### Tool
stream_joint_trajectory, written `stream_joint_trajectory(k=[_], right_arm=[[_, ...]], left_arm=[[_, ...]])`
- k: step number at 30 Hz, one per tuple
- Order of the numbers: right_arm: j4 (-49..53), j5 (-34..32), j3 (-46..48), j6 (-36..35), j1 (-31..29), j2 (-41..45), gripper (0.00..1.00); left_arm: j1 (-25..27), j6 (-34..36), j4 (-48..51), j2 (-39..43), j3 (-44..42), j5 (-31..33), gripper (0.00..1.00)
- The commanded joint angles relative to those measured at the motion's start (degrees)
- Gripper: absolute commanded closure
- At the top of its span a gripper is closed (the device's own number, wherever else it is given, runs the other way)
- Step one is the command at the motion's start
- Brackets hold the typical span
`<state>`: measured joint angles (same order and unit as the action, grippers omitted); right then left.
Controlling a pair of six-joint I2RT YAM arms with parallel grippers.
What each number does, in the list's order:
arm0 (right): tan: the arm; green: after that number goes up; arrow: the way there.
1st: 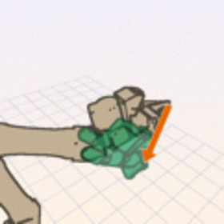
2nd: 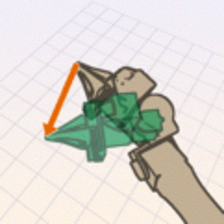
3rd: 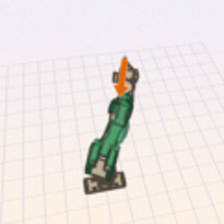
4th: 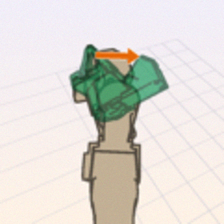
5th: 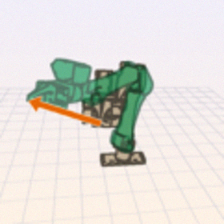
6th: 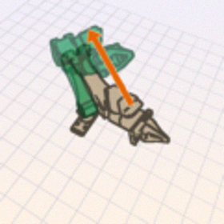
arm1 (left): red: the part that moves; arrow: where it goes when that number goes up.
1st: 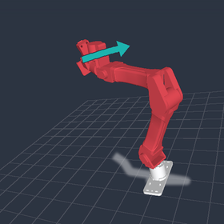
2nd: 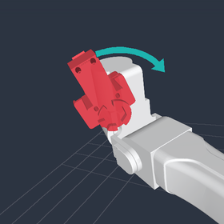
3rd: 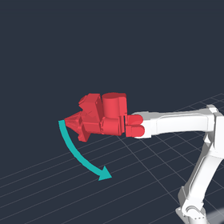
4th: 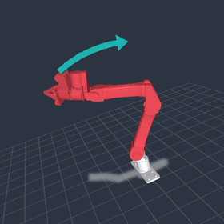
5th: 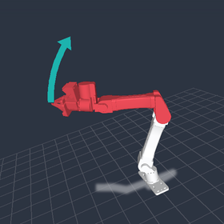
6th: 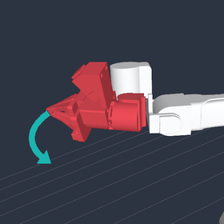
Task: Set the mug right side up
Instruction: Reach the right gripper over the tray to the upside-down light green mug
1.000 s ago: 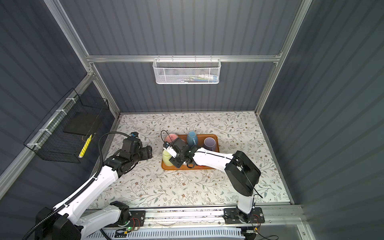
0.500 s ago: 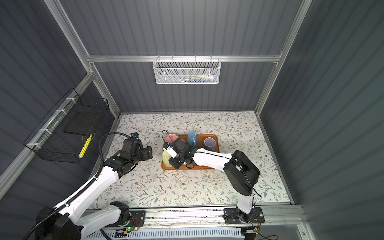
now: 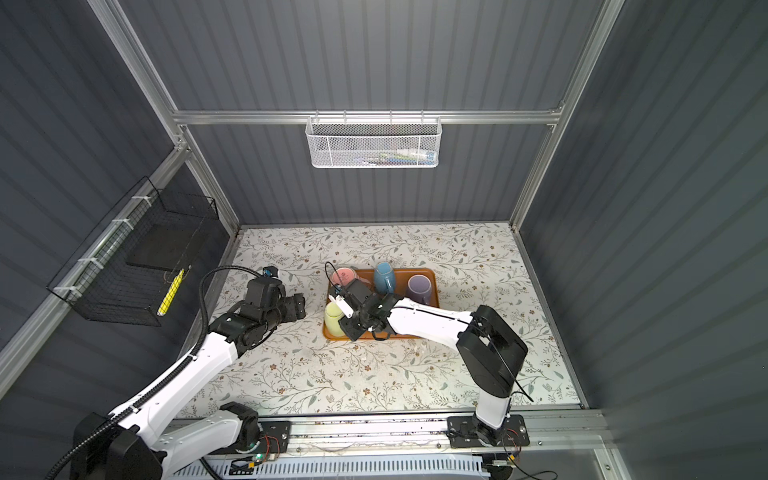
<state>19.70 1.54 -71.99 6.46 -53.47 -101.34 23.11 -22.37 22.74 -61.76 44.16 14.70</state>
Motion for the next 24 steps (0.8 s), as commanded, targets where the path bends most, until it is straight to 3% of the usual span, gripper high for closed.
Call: stream_joint_trajectory(k=[1,6,13,24], right_arm=[[8.14,-6.15,-4.27,1.39,0.64,1.61,0.56],[9.46,0.21,-4.29,1.79,1.98,4.57,0.5],[7.91,2.6,-1.52,1.61,1.19,3.76,0.49],[2.89,-0.18,-0.88,2.16,-1.56,-2.53,0.52]], left_arm=[[0.09,-1.76,1.98,-0.86,1.44,-0.62,0.15],[0.09,-4.81,5.7,-2.41,4.23,0.21,0.16],[0.09,-4.63,4.16,-2.1,3.05,-1.45,0.15],[0.0,-0.83,5.15,-2.87,3.75,-1.44,0.14]])
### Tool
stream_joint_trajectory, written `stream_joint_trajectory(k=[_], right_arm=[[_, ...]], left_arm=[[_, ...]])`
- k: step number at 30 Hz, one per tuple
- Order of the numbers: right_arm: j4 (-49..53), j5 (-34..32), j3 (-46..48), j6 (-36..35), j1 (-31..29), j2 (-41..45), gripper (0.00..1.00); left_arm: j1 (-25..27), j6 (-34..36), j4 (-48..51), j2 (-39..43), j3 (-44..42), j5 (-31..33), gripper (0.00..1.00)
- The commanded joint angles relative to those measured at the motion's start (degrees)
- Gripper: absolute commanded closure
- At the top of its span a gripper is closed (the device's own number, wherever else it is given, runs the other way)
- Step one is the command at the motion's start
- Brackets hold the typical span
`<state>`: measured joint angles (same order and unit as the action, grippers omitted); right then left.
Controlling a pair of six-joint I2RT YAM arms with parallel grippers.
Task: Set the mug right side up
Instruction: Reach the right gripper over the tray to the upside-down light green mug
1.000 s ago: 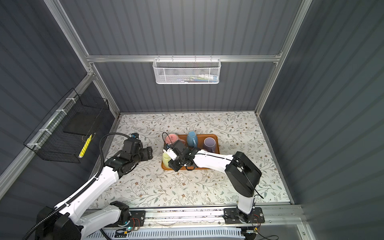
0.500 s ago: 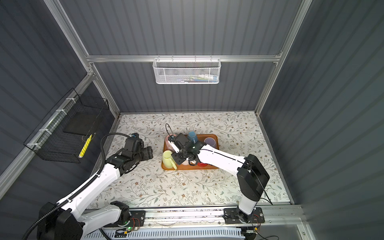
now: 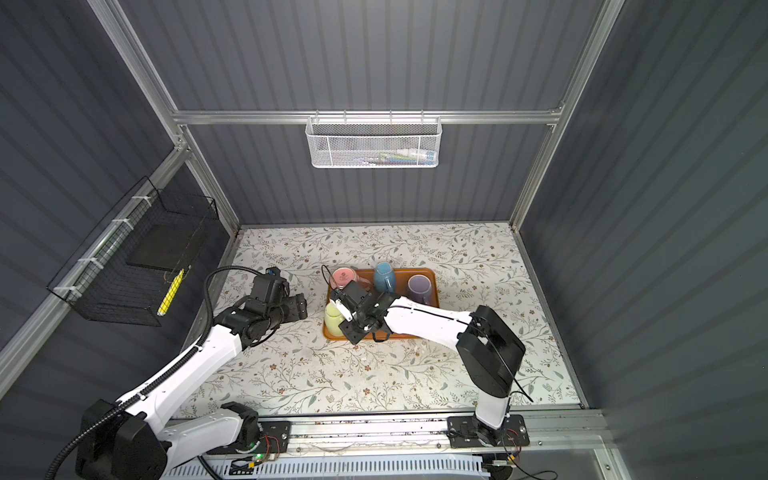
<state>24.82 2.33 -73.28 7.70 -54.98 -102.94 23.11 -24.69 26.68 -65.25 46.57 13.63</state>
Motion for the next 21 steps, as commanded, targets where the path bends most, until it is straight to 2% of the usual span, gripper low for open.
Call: stream_joint_trajectory(k=[1,5,21], right_arm=[[-2.23,-1.72,0.41,1.21,-0.05,-1.64,0.53],[-5.37,-4.36,0.3,1.04,-0.11,-3.96,0.54],[-8.33,-5.47,1.66,1.03,-1.06,-7.27,0.58]], left_arm=[[0.0,1.74,1.22,0.88,1.25,-0.02,0.14],[-0.24,2.92,2.86,0.46,1.62,3.23,0.14],[-0.88,3.33,1.81,-0.95,1.05,2.32,0.13]])
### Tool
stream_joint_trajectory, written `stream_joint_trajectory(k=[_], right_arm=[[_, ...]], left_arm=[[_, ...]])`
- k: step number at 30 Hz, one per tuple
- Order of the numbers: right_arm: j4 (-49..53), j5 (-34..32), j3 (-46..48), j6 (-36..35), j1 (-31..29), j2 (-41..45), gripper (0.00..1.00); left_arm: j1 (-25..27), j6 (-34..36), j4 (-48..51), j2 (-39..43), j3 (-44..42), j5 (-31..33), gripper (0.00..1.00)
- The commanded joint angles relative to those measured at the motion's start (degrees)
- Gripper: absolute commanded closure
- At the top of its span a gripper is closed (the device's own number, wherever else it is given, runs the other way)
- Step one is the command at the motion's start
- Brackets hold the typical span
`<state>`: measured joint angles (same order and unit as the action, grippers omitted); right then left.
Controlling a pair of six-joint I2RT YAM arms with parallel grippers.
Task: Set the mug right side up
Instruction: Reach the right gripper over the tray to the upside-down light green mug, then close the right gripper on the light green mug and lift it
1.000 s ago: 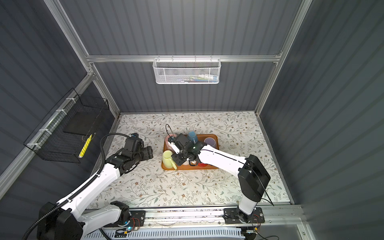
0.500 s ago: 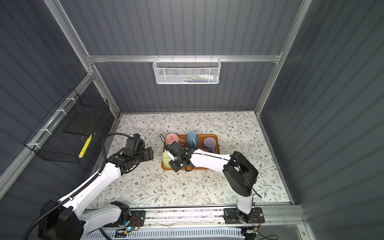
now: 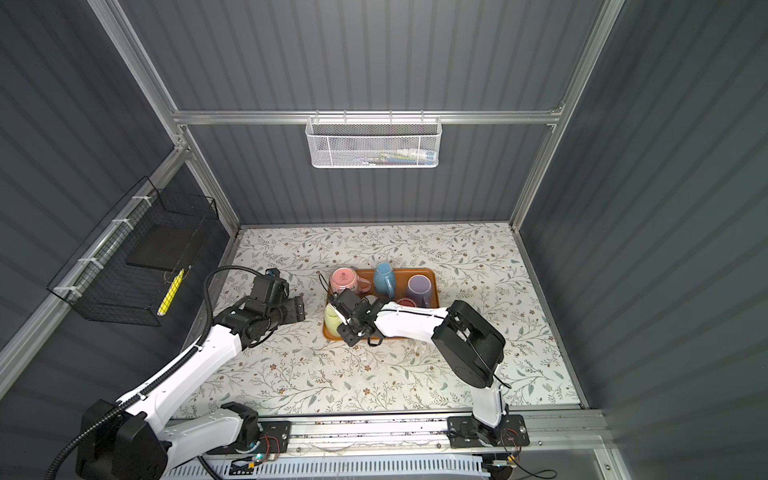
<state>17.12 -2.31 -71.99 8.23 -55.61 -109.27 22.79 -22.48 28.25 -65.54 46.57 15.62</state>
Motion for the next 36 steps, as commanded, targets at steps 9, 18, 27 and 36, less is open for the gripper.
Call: stream_joint_trajectory(k=[9,18,27,36], right_arm=[[-0.57,-0.62,-0.44,0.8,-0.55,-2.74,0.63],[0.43,-2.19,-1.31,1.2,-0.55,-3.24,0.71],[0.06,-3.48,-1.37,1.75,-0.49,-1.31,0.85],[0.26,-4.54,-2.72,2.05,-0.46,-0.42,0.96]], left_arm=[[-0.64,1.12,0.22,0.01,0.58,0.2,0.13],[-0.73,0.94,0.12,0.58,0.19,0.09,0.13],[-0.73,0.68,-0.04,0.8,-0.26,-0.13,0.13],[-0.73,0.6,-0.06,1.19,-0.51,-0.18,0.13]])
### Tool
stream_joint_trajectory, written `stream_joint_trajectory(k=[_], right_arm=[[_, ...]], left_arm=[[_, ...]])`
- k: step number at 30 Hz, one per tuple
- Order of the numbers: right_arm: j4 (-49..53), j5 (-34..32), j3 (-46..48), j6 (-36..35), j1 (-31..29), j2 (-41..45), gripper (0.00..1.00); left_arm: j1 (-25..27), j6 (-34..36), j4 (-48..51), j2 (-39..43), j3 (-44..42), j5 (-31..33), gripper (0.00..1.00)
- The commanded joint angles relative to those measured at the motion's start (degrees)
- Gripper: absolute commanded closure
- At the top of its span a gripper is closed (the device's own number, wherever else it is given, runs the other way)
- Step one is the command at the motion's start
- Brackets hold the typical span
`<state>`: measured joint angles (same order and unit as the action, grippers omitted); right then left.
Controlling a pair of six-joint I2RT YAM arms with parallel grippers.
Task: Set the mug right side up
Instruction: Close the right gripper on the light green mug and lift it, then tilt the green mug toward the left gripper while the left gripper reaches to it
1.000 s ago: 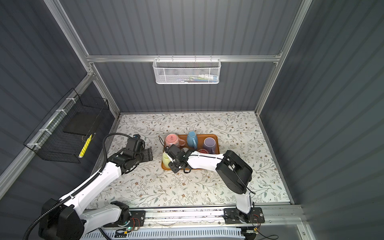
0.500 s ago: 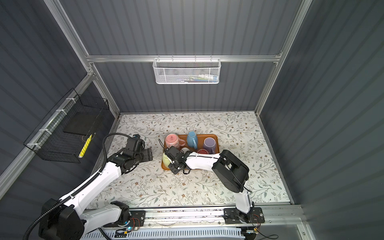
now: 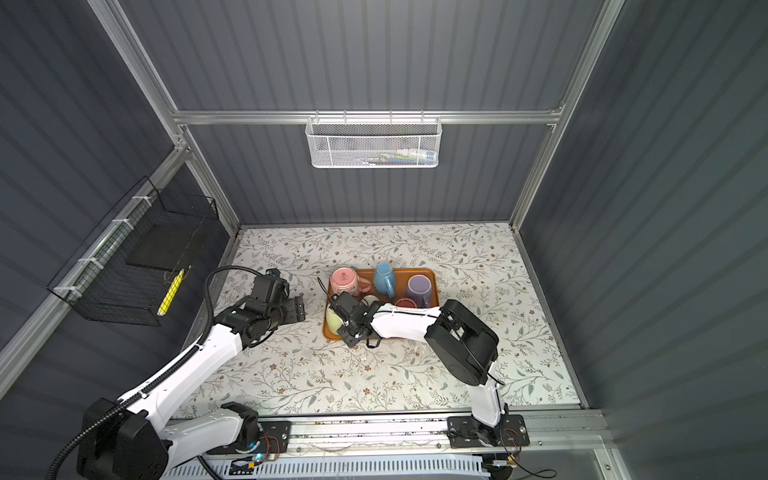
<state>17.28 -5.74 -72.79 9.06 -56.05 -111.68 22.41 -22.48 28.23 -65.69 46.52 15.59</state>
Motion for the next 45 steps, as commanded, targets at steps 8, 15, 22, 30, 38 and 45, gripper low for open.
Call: stream_joint_trajectory(k=[8,15,22,30,38,45], right_arm=[[-1.18,0.95,-1.59,2.69,1.18,6.0,1.0],[-7.35,6.52,1.8,4.47,5.0,14.55,1.0],[-16.21,14.19,7.19,8.28,9.73,22.1,1.0],[-24.22,21.55,12.21,9.28,11.82,27.61,1.0],[-28.75,27.2,14.41,11.26,13.82,31.41,1.0],[-30.92,29.57,15.09,12.41,14.04,33.02,1.0]], left_arm=[[-0.35,0.33,-0.3,1.73,-0.81,-0.97,0.13],[-0.52,1.71,-6.21,6.42,-2.57,-10.05,0.11],[-5.35,-2.78,-18.75,11.67,-5.77,-31.74,0.1],[-9.85,-13.54,-39.97,8.61,-7.19,-61.39,0.1],[-9.77,-21.96,-54.09,4.01,-7.16,-71.26,0.12],[-9.79,-22.91,-56.7,2.41,-5.87,-72.46,0.14]])
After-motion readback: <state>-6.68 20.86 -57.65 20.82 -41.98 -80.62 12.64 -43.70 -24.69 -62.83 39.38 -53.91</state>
